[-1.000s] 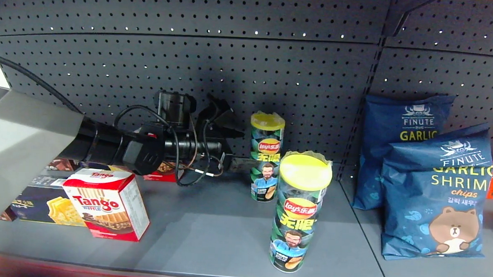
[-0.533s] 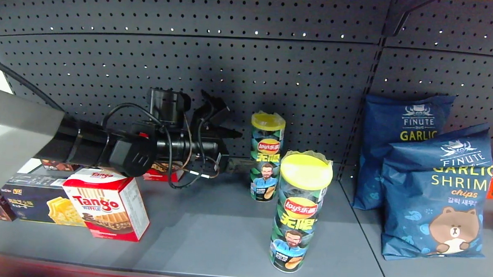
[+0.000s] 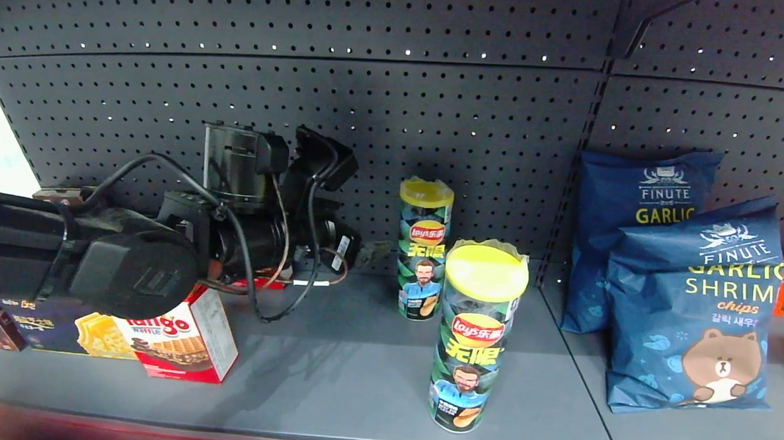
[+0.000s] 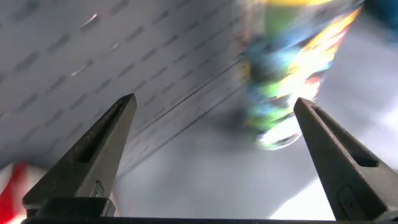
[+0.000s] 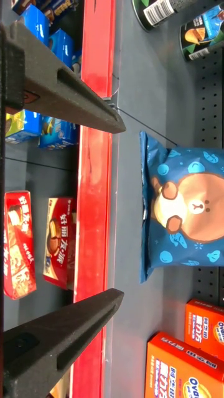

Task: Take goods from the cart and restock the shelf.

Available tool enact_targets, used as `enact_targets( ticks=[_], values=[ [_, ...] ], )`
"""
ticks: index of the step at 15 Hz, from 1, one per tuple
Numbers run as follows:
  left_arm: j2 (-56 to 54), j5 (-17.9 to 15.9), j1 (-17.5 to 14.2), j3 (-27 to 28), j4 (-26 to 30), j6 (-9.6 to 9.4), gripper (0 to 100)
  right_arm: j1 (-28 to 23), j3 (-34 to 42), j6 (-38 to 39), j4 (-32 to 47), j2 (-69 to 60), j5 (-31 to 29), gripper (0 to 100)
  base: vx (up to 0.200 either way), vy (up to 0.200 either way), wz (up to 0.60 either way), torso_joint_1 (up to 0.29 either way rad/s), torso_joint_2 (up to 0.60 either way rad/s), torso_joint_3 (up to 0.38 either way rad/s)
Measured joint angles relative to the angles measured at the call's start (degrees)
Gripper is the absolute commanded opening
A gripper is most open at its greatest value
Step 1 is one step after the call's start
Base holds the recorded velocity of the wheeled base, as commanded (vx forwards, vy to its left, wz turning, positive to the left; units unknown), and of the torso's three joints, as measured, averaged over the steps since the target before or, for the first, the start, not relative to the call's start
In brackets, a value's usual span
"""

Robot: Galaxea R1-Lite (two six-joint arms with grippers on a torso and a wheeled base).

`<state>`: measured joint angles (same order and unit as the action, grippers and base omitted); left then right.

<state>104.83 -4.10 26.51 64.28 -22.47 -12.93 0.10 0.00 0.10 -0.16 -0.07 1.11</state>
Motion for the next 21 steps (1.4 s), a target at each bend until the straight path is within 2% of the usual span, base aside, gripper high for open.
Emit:
enact_targets(
  ticks=[2, 3, 6, 8, 9, 11, 15, 21],
  values=[
    [-0.89, 9.89, 1.71, -2.27, -0.02, 0.16, 100, 0.00, 0.00, 0.00, 0.00, 0.00, 0.00, 100, 0.000, 0.000, 0.00, 0.000, 0.00, 0.000],
    [-0.96, 13.01, 2.32, -2.95, -0.05, 0.24, 100, 0.00, 0.00, 0.00, 0.00, 0.00, 0.00, 100, 0.000, 0.000, 0.00, 0.000, 0.00, 0.000],
    [0.07, 15.81, 3.28, -3.38, -1.32, 0.32, 100, -0.02, 0.00, 0.00, 0.02, 0.00, 0.01, 100, 0.000, 0.000, 0.00, 0.000, 0.00, 0.000],
    [2.43, 19.69, 3.41, -2.57, -3.36, 1.28, 100, -0.02, 0.00, -0.02, 0.02, 0.00, 0.01, 100, 0.000, 0.000, 0.00, 0.000, 0.00, 0.000],
    [3.63, 20.57, 3.44, -1.77, -3.50, 2.43, 100, -0.02, 0.00, 0.00, 0.00, 0.00, 0.00, 100, 0.000, 0.000, 0.00, 0.000, 0.00, 0.000],
    [5.95, 21.86, 3.46, 0.40, -3.61, 3.55, 100, -0.02, 0.00, 0.00, 0.00, 0.00, 0.01, 100, 0.000, 0.000, 0.00, 0.000, 0.00, 0.000],
    [8.81, 22.08, 3.50, 2.17, -3.69, 3.72, 100, -0.02, 0.00, 0.00, 0.00, 0.00, 0.00, 100, 0.000, 0.000, 0.00, 0.000, 0.00, 0.000],
    [11.30, 21.71, 4.30, 3.19, -3.83, 5.74, 100, -0.02, 0.00, 0.00, 0.00, 0.00, 0.01, 100, 0.000, 0.000, 0.00, 0.000, 0.00, 0.000]
  ],
)
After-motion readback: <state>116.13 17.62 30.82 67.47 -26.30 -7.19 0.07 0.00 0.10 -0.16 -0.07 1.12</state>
